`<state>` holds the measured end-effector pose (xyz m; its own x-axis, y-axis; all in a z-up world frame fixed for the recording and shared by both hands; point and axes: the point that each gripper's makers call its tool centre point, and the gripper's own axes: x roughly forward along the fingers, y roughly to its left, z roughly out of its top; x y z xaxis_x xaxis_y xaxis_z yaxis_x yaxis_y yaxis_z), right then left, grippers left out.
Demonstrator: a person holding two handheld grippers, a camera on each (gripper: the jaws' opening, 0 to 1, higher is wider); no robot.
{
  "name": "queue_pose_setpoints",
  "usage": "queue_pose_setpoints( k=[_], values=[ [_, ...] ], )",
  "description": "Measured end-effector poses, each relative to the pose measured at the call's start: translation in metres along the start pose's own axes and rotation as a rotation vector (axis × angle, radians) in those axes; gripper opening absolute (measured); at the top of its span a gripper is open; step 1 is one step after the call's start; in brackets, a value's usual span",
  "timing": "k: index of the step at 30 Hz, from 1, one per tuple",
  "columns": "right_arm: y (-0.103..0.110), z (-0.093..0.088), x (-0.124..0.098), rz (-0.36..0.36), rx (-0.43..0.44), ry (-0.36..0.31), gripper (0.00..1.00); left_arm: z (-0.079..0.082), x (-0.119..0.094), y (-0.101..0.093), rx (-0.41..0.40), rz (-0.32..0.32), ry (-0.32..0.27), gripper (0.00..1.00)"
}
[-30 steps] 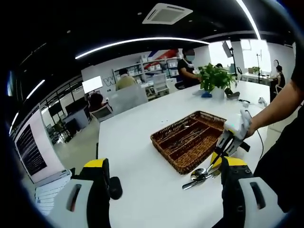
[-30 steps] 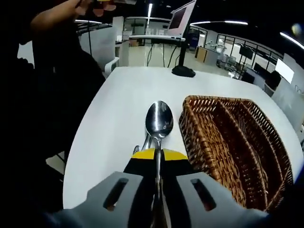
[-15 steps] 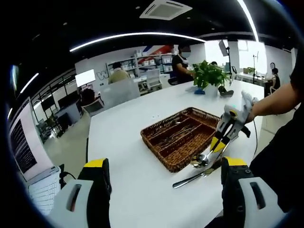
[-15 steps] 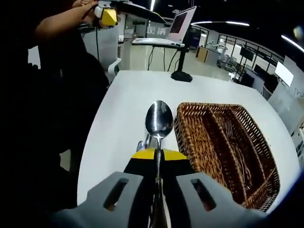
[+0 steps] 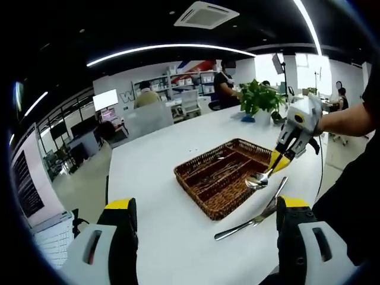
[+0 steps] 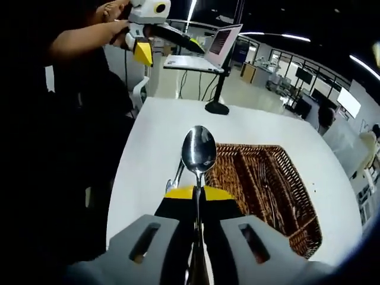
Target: Arrange the knives, forks, and spoons in their matching storage slots by inserting each utensil handle-first until every utensil is classified and aligned in the correct compartment
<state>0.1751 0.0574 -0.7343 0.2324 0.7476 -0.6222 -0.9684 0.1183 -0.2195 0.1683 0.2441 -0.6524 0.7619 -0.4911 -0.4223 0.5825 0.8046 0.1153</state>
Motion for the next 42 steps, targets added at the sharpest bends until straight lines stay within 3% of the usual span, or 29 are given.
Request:
queue_pose_setpoints(
  k=[3, 11, 17, 32, 42],
  values=[
    [-0.001, 0.009, -0.010, 0.007, 0.044, -0.001, 0.01, 0.003, -0.001, 0.000, -0.001, 0.000, -0.012, 1.00],
    [-0.013, 0.028, -0.039, -0.037, -0.049, 0.015, 0.00, 0.008, 0.002, -0.005, -0.008, 0.001, -0.032, 1.00],
    [-0.020, 0.033, -0.054, -0.059, -0.077, 0.014, 0.00, 0.005, 0.006, -0.012, 0.012, -0.023, -0.021, 1.00],
    [-0.019, 0.026, -0.061, -0.065, -0.078, 0.042, 0.00, 0.007, 0.010, -0.016, 0.021, -0.052, -0.015, 1.00],
    [-0.030, 0.036, -0.069, -0.052, -0.112, 0.040, 0.00, 0.006, 0.012, -0.015, 0.024, -0.050, -0.015, 1.00]
  ],
)
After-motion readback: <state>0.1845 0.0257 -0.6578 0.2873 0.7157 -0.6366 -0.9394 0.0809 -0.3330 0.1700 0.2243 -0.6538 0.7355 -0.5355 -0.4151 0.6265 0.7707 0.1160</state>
